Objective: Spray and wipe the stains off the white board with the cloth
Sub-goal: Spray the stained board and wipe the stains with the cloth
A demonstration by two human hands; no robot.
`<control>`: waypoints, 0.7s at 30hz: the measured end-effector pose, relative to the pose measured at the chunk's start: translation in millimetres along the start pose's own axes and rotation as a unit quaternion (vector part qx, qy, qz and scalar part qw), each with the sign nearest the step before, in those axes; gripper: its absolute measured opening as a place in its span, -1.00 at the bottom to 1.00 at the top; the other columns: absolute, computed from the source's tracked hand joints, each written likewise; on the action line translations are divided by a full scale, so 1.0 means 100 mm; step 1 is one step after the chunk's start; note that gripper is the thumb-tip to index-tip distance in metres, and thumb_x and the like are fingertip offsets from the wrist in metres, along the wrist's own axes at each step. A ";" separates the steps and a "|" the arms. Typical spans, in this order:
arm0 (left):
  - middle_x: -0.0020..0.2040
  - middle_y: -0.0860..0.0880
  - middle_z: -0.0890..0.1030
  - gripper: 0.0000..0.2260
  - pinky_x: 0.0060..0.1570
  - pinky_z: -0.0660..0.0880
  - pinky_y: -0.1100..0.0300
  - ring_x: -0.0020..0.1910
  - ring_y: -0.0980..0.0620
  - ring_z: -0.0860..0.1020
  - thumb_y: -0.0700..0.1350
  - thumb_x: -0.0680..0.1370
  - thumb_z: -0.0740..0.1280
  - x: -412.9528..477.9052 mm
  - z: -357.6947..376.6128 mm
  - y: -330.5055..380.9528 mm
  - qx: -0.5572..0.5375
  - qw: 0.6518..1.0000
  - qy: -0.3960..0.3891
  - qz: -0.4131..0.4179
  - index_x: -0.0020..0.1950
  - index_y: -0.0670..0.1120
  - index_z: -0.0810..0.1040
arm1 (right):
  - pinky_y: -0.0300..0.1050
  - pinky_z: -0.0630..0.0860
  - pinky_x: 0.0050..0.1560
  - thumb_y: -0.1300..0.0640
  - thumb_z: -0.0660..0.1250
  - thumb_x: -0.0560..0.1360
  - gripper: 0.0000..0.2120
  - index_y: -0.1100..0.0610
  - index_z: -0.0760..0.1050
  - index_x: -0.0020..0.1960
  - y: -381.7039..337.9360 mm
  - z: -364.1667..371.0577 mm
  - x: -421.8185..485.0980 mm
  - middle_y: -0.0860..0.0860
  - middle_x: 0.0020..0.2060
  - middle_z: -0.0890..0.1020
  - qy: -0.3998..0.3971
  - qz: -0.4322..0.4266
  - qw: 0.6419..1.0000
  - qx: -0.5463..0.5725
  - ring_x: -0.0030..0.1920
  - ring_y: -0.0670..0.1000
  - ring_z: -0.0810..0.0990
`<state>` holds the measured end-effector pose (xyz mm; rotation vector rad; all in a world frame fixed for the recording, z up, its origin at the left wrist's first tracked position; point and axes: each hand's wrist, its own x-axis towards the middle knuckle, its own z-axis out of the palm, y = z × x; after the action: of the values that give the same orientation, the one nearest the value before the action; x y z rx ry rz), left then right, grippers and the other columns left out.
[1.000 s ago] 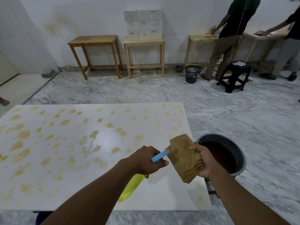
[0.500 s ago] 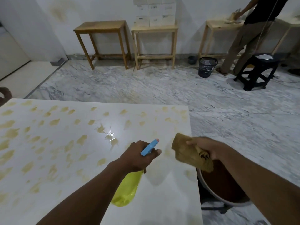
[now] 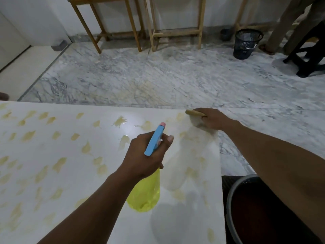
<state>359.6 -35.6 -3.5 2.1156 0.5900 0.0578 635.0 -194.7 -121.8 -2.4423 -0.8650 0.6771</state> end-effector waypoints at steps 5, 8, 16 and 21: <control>-0.22 0.05 0.64 -0.73 -0.33 0.55 0.39 -0.45 0.03 0.71 0.19 0.61 0.35 0.11 0.03 -0.14 0.018 1.000 -0.007 -0.017 0.00 -0.01 0.60 | 0.14 0.35 0.36 -0.13 0.01 0.41 -0.38 -0.01 0.50 0.38 0.14 0.40 0.06 0.07 0.33 0.55 0.053 -0.035 0.993 -0.099 0.39 0.18 0.42; -0.24 0.02 0.68 -0.70 -0.30 0.57 0.36 -0.45 0.04 0.71 0.23 0.60 0.33 0.13 0.03 -0.18 0.024 0.999 -0.011 -0.023 0.03 0.01 0.62 | 0.06 0.43 0.28 -0.11 0.12 0.55 -0.61 -0.22 0.48 0.33 0.14 0.29 0.10 -0.08 0.30 0.56 0.050 -0.019 0.996 -0.074 0.32 0.07 0.49; -0.19 -0.05 0.70 -0.71 -0.21 0.65 0.17 -0.43 0.00 0.72 0.21 0.61 0.34 0.12 -0.01 -0.29 0.009 1.000 0.004 -0.030 0.00 -0.01 0.60 | 0.07 0.42 0.23 0.08 0.10 0.60 -0.55 -0.20 0.34 0.45 -0.37 0.37 0.48 0.01 0.36 0.51 0.018 -0.076 0.996 -0.031 0.34 0.16 0.46; -0.21 0.01 0.66 -0.68 -0.28 0.60 0.28 -0.43 0.02 0.71 0.22 0.59 0.35 0.07 -0.04 -0.37 0.015 0.999 0.004 -0.029 0.05 -0.03 0.63 | 0.21 -0.19 0.56 -0.11 0.02 0.65 -0.45 -0.28 -0.07 0.59 -0.18 0.89 0.54 -0.07 0.63 -0.09 -0.024 -0.048 0.976 -0.210 0.62 0.10 -0.20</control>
<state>350.8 -11.9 -31.6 2.1261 0.6602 0.0242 612.1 -123.7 -196.1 -2.7338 -1.2447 0.5631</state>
